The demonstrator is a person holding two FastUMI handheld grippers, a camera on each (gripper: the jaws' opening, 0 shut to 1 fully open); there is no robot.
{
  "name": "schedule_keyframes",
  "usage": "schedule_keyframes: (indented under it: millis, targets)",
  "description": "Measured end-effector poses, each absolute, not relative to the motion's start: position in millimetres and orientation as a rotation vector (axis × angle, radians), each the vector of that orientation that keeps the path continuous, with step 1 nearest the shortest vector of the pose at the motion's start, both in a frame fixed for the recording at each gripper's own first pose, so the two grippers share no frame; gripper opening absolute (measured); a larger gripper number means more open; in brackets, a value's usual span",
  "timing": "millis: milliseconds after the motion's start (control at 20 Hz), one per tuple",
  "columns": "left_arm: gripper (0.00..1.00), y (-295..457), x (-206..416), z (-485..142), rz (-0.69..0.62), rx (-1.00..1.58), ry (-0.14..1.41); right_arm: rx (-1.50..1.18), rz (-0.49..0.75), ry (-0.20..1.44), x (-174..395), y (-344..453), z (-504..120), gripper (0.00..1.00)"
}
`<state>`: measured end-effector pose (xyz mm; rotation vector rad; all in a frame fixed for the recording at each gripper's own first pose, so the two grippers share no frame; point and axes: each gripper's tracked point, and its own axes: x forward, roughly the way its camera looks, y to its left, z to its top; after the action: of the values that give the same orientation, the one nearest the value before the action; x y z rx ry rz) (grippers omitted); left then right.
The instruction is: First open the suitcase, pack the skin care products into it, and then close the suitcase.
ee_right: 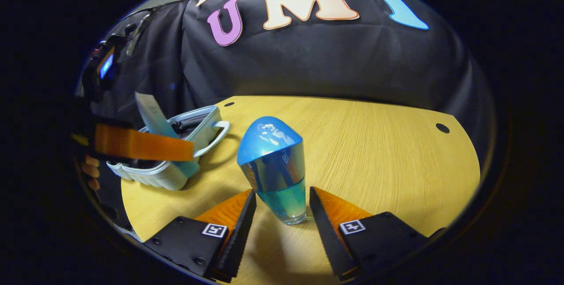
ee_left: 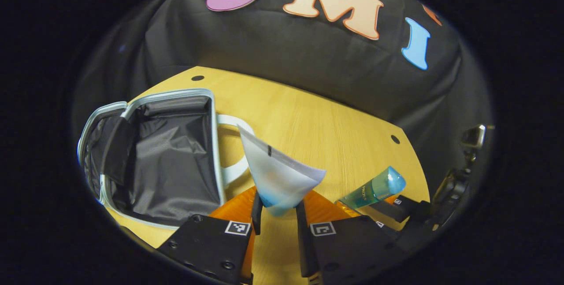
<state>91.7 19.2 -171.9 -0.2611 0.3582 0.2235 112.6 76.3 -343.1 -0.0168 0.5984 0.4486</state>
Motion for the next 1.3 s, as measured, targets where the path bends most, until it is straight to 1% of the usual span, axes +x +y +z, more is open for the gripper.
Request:
schedule_keyframes:
  millis: [50, 100, 150, 250, 300, 350, 400, 450, 500, 600, 650, 700, 850, 900, 1000, 1100, 1300]
  targets:
    - [0.35, 27.3, 82.3, -166.4, 0.245, -0.261, 0.352, -0.020, 0.436, 0.596, 115.5, 76.0, -343.2, 0.71]
    - [0.34, 35.0, 72.7, -161.5, 0.265, -0.265, 0.347, -0.027, 0.422, 0.587, 117.3, 73.9, -342.2, 0.60]
    - [0.35, 43.0, 64.7, -157.1, 0.283, -0.275, 0.341, -0.028, 0.423, 0.582, 117.5, 74.3, -341.1, 0.54]
    - [0.35, 62.9, 48.9, -152.3, 0.320, -0.297, 0.337, -0.057, 0.430, 0.563, 118.8, 74.9, -339.6, 0.47]
    - [0.31, 75.1, 41.8, -152.7, 0.342, -0.305, 0.341, -0.073, 0.431, 0.560, 116.7, 72.7, -339.3, 0.45]
    - [0.34, 86.5, 36.1, -151.8, 0.358, -0.310, 0.348, -0.082, 0.431, 0.563, 114.4, 71.3, -337.8, 0.46]
    - [0.34, 96.9, 33.3, -151.5, 0.371, -0.314, 0.353, -0.087, 0.427, 0.568, 112.7, 70.0, -337.9, 0.43]
    - [0.31, 105.9, 30.8, -151.6, 0.376, -0.318, 0.360, -0.087, 0.430, 0.571, 109.1, 69.8, -335.1, 0.43]
    - [0.34, 114.9, 28.6, -153.2, 0.376, -0.320, 0.372, -0.089, 0.431, 0.568, 107.0, 70.4, -331.1, 0.43]
    - [0.34, 134.2, 23.5, -161.5, 0.381, -0.322, 0.420, -0.099, 0.427, 0.558, 102.5, 70.9, -320.1, 0.41]
    - [0.35, 143.2, 20.4, -167.3, 0.384, -0.327, 0.448, -0.105, 0.422, 0.553, 100.6, 71.1, -313.7, 0.43]
    - [0.35, 152.8, 18.8, -171.7, 0.381, -0.331, 0.470, -0.105, 0.420, 0.547, 98.7, 73.0, -308.6, 0.41]
    - [0.35, 172.9, 17.5, -194.1, 0.336, -0.354, 0.563, -0.090, 0.414, 0.546, 91.4, 85.4, -299.1, 0.39]
    - [0.35, 177.7, 16.7, -202.1, 0.317, -0.355, 0.597, -0.085, 0.402, 0.552, 88.0, 90.0, -298.5, 0.41]
    - [0.35, 186.4, 17.2, -218.0, 0.276, -0.355, 0.671, -0.078, 0.376, 0.559, 79.9, 103.2, -291.7, 0.41]
    - [0.35, 194.3, 18.7, -230.2, 0.245, -0.350, 0.727, -0.057, 0.364, 0.563, 71.0, 122.0, -279.7, 0.39]
    - [0.35, 207.8, 19.6, -247.9, 0.197, -0.377, 0.813, 0.003, 0.373, 0.592, 55.4, 175.4, -255.4, 0.40]
